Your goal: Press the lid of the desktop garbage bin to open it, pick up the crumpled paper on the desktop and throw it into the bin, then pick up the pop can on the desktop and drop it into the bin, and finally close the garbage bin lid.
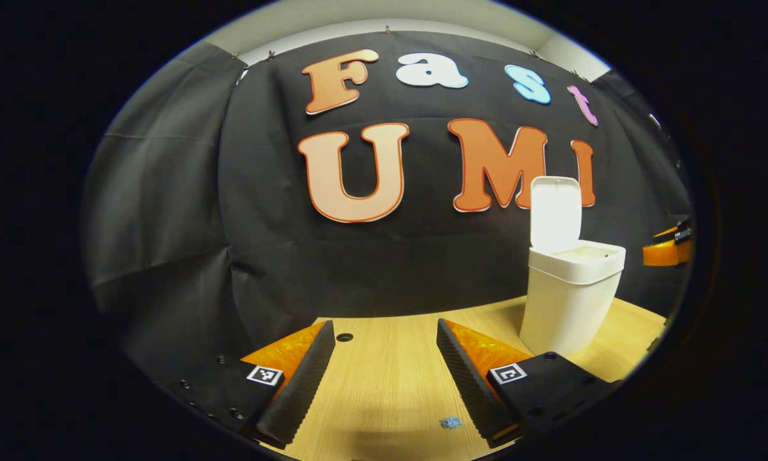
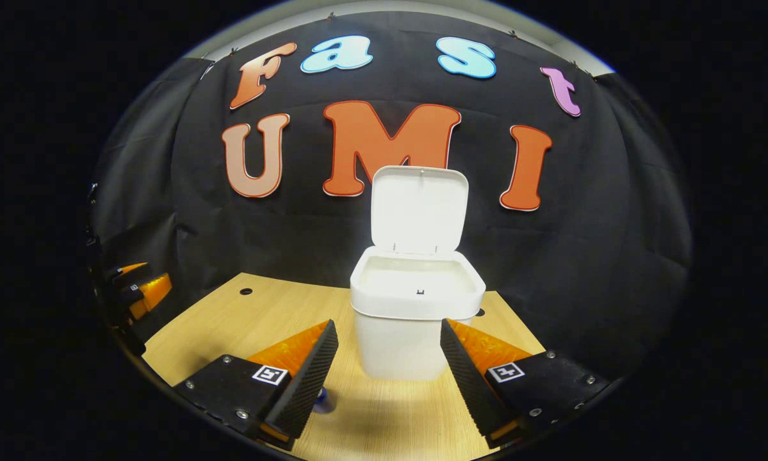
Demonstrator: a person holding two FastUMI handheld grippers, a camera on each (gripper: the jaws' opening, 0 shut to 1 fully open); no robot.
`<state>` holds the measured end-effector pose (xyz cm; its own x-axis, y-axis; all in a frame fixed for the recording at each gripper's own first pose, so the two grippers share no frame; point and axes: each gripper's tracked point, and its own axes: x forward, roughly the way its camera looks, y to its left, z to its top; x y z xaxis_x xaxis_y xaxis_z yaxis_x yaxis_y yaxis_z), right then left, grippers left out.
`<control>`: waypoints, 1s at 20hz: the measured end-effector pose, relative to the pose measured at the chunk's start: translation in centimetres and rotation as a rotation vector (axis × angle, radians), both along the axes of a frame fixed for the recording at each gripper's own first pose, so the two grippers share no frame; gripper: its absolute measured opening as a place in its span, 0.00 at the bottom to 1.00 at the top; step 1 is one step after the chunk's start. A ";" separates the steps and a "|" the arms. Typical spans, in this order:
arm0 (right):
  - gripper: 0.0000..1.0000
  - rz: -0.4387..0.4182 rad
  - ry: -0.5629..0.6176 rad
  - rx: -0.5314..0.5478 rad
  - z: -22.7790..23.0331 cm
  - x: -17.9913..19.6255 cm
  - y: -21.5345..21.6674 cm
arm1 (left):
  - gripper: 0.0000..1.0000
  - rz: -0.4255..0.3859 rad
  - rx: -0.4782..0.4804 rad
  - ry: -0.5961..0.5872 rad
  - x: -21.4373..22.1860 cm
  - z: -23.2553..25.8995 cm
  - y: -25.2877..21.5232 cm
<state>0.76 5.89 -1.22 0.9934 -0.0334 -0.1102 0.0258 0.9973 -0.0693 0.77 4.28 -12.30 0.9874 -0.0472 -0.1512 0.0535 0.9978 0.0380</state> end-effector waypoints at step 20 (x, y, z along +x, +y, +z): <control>1.00 -0.119 0.150 -0.038 -3.9 -3.2 -4.7 | 1.00 -0.115 -0.027 0.341 -0.7 -16.9 -7.5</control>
<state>-2.45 1.19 -5.15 0.9548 -0.1563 -0.2528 0.1295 0.9844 -0.1192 0.04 -3.21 -29.18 0.8685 -0.1633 -0.4681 0.1703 0.9850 -0.0277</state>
